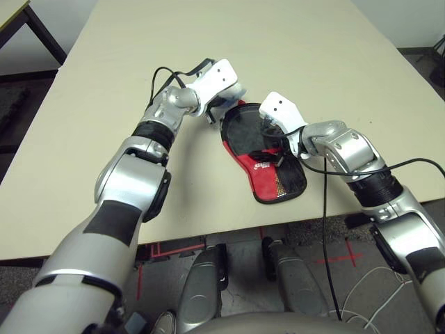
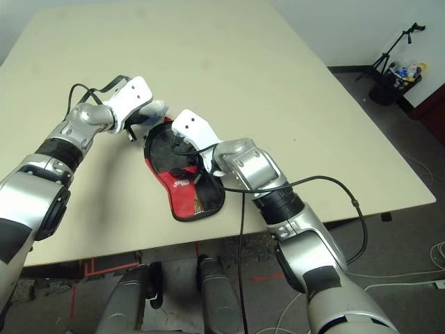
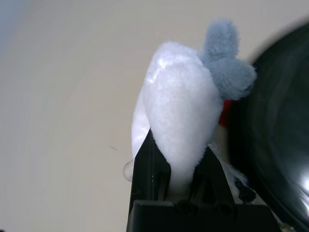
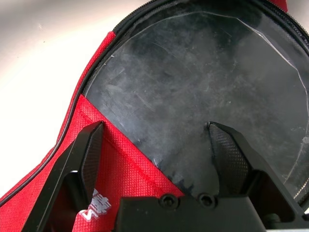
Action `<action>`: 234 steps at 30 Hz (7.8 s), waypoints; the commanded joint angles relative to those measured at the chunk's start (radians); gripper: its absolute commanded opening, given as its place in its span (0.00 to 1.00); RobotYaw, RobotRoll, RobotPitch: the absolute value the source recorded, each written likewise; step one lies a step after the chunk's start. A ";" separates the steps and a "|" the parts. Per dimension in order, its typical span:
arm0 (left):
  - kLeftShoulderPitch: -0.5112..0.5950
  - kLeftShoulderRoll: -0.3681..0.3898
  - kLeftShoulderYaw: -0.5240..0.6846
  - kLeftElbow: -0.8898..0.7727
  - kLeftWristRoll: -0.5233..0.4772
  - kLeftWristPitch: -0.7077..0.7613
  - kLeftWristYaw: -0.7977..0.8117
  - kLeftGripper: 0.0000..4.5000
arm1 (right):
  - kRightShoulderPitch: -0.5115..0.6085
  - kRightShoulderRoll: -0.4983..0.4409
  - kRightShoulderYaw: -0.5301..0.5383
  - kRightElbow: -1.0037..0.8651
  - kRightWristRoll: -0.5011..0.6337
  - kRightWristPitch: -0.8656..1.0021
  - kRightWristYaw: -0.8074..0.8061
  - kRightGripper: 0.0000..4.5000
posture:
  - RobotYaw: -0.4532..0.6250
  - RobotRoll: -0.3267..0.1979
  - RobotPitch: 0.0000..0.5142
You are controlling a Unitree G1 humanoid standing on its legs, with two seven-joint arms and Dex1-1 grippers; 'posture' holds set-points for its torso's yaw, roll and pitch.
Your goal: Store the ping-pong paddle in its case and zip it.
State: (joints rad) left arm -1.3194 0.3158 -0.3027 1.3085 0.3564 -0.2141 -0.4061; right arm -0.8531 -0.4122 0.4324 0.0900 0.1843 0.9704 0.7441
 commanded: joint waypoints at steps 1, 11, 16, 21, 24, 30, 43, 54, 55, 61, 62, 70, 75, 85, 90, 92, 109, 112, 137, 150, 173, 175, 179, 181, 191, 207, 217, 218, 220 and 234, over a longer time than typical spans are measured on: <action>-0.036 -0.037 -0.028 0.035 0.065 -0.030 0.132 0.05 | 0.050 0.029 0.044 0.047 -0.008 0.049 0.006 1.00 | 0.43 0.62 0.48; -0.068 -0.234 -0.019 0.058 0.097 -0.045 0.211 0.05 | 0.067 0.024 0.036 -0.024 -0.003 0.112 0.010 1.00 | 0.34 0.62 0.52; -0.045 -0.287 -0.026 0.058 0.105 -0.065 0.197 0.05 | 0.064 0.019 0.022 -0.044 -0.001 0.138 0.006 1.00 | 0.32 0.62 0.51; -0.015 -0.303 -0.017 0.055 0.094 -0.088 0.153 0.05 | 0.064 0.015 0.011 -0.042 -0.002 0.141 0.004 1.00 | 0.33 0.62 0.50; 0.002 -0.300 -0.015 0.057 0.092 -0.075 0.100 0.05 | 0.058 0.019 0.007 -0.025 -0.005 0.128 0.004 1.00 | 0.34 0.62 0.49; 0.028 -0.263 0.048 0.057 0.035 -0.006 -0.011 0.13 | 0.042 0.023 -0.009 0.006 -0.010 0.107 0.006 1.00 | 0.36 0.62 0.45; -0.059 -0.188 0.339 0.038 -0.220 0.094 -0.141 1.00 | 0.030 0.022 -0.063 0.044 -0.005 0.086 0.003 1.00 | 0.37 0.62 0.39; -0.139 -0.156 0.493 0.017 -0.384 0.212 -0.283 1.00 | 0.018 0.008 -0.108 0.055 0.005 0.099 0.004 1.00 | 0.38 0.62 0.36; -0.144 -0.148 0.497 0.014 -0.391 0.222 -0.293 1.00 | 0.007 0.001 -0.116 0.058 0.007 0.101 0.007 1.00 | 0.38 0.62 0.35; -0.138 -0.088 0.472 -0.004 -0.388 0.271 -0.391 1.00 | -0.151 -0.083 -0.176 0.158 0.016 0.103 0.043 1.00 | 0.38 0.62 0.33; -0.124 -0.071 0.453 -0.007 -0.370 0.272 -0.408 1.00 | -0.199 -0.107 -0.183 0.203 0.008 0.092 0.053 1.00 | 0.38 0.62 0.33; -0.028 -0.027 0.347 -0.025 -0.311 0.318 -0.539 1.00 | -0.458 -0.080 -0.251 0.703 -0.095 -0.231 -0.061 1.00 | 0.40 0.62 0.30; 0.018 -0.059 0.284 -0.056 -0.291 0.341 -0.630 1.00 | -0.522 0.026 -0.273 0.967 -0.150 -0.467 -0.123 1.00 | 0.43 0.62 0.30; 0.097 -0.083 0.221 -0.187 -0.301 0.402 -0.684 1.00 | -0.584 0.104 -0.288 1.149 -0.220 -0.643 -0.148 1.00 | 0.48 0.62 0.41; 0.196 -0.072 0.170 -0.307 -0.289 0.460 -0.691 1.00 | -0.602 0.110 -0.283 1.180 -0.261 -0.685 -0.146 1.00 | 0.52 0.62 0.49; 0.244 -0.073 0.145 -0.368 -0.285 0.489 -0.693 1.00 | -0.604 0.113 -0.279 1.197 -0.280 -0.702 -0.146 1.00 | 0.53 0.62 0.51; 0.429 -0.069 0.067 -0.740 -0.323 0.712 -0.653 1.00 | -0.601 0.144 -0.318 1.255 -0.357 -0.792 -0.247 1.00 | 0.63 0.62 0.66; 0.458 -0.061 0.058 -0.790 -0.329 0.740 -0.651 1.00 | -0.599 0.147 -0.318 1.259 -0.370 -0.802 -0.265 1.00 | 0.64 0.62 0.68; 0.458 -0.130 -0.010 -0.708 -0.303 0.681 -0.501 1.00 | -0.565 0.053 -0.285 1.254 -0.460 -0.742 -0.257 0.04 | 0.56 0.62 0.58; 0.301 -0.202 -0.031 -0.358 -0.241 0.515 -0.425 1.00 | -0.402 -0.114 -0.229 1.021 -0.467 -0.548 -0.037 0.04 | 0.43 0.62 0.49; 0.191 -0.246 -0.036 -0.172 -0.207 0.385 -0.440 1.00 | 0.383 -0.788 -0.236 -0.455 -0.330 0.106 0.413 0.04 | 0.30 0.62 0.46; 0.189 -0.248 -0.034 -0.162 -0.204 0.378 -0.437 1.00 | 0.435 -0.847 -0.260 -0.544 -0.281 0.161 0.436 0.04 | 0.30 0.62 0.46; 0.183 -0.253 -0.033 -0.144 -0.200 0.365 -0.433 1.00 | 0.523 -0.961 -0.307 -0.695 -0.179 0.247 0.477 0.04 | 0.28 0.62 0.45; 0.180 -0.256 -0.032 -0.138 -0.199 0.360 -0.431 1.00 | 0.558 -1.000 -0.337 -0.759 -0.115 0.287 0.489 0.04 | 0.27 0.62 0.45; 0.161 -0.268 -0.029 -0.106 -0.196 0.335 -0.420 1.00 | 0.667 -1.049 -0.410 -0.871 0.086 0.344 0.423 0.04 | 0.24 0.62 0.46; 0.036 -0.239 -0.020 -0.219 -0.214 0.208 -0.834 1.00 | 0.343 -0.914 -0.067 -0.604 -0.035 0.180 0.317 0.03 | 0.25 0.62 0.47; 0.159 -0.260 -0.125 -0.197 -0.099 0.261 -0.796 1.00 | 0.314 -0.905 -0.037 -0.613 -0.039 0.185 0.333 0.03 | 0.24 0.62 0.48; 0.167 -0.268 -0.126 -0.178 -0.089 0.263 -0.758 1.00 | 0.318 -0.909 -0.038 -0.621 -0.036 0.187 0.336 0.03 | 0.24 0.62 0.48; 0.177 -0.291 -0.117 -0.140 -0.082 0.279 -0.693 1.00 | 0.330 -0.915 -0.043 -0.642 -0.028 0.195 0.337 0.03 | 0.24 0.62 0.49; 0.132 -0.359 -0.088 -0.038 -0.083 0.297 -0.574 1.00 | 0.600 -1.084 -0.128 -1.020 0.156 0.263 0.406 0.03 | 0.22 0.62 0.52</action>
State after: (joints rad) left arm -1.2309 -0.0591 -0.3404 1.1856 0.1936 0.0431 -1.0312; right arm -0.2942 -1.4786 0.2926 -0.8628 0.2651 1.2237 1.0949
